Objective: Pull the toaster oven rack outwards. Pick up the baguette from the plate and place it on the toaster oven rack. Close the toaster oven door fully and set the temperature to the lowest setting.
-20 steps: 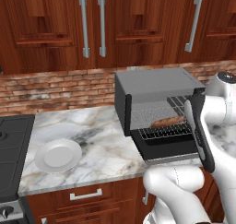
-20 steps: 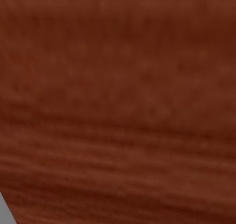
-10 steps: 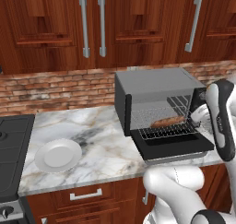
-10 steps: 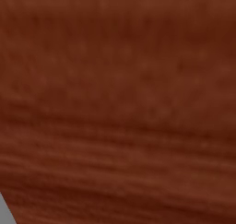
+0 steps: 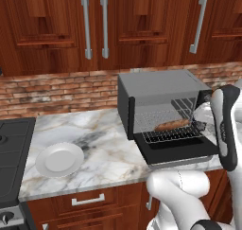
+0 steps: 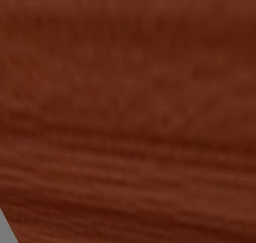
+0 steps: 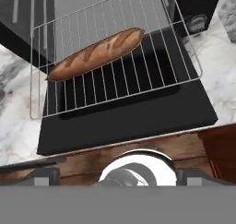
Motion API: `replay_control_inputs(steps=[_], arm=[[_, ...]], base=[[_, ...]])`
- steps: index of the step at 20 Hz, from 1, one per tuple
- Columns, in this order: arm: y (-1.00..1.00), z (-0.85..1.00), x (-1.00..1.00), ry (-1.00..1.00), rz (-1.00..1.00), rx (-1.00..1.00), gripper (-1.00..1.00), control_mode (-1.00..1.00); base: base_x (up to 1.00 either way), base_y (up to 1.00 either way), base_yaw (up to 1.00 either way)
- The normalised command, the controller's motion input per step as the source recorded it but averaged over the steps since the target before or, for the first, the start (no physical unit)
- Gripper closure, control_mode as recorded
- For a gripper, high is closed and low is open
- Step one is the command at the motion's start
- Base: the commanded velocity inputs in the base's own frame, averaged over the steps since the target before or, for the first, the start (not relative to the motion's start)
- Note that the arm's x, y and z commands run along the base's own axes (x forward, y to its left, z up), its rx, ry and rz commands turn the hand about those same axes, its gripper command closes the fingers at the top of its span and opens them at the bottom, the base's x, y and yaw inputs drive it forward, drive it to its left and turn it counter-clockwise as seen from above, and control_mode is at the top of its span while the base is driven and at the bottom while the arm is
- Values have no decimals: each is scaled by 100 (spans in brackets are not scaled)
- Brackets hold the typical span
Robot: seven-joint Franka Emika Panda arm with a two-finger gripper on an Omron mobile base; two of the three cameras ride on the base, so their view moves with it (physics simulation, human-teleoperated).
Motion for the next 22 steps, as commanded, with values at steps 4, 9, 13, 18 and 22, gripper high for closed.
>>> replay_control_inputs(steps=[4, 9, 13, 18, 22], arm=[[32, -6, 45, 32, -16, -23, -100, -100], [18, -33, 36, 14, 1, -7, -100, -100], [0, -51, 19, 0, 11, 0, -100, -100], [0, -68, 27, 6, 8, 0, -100, -100], [1, -48, 32, 17, 7, 0, -100, -100]], base=[[0, 0, 0], [0, 0, 0], [0, 0, 0], [0, 0, 0], [0, 0, 0]])
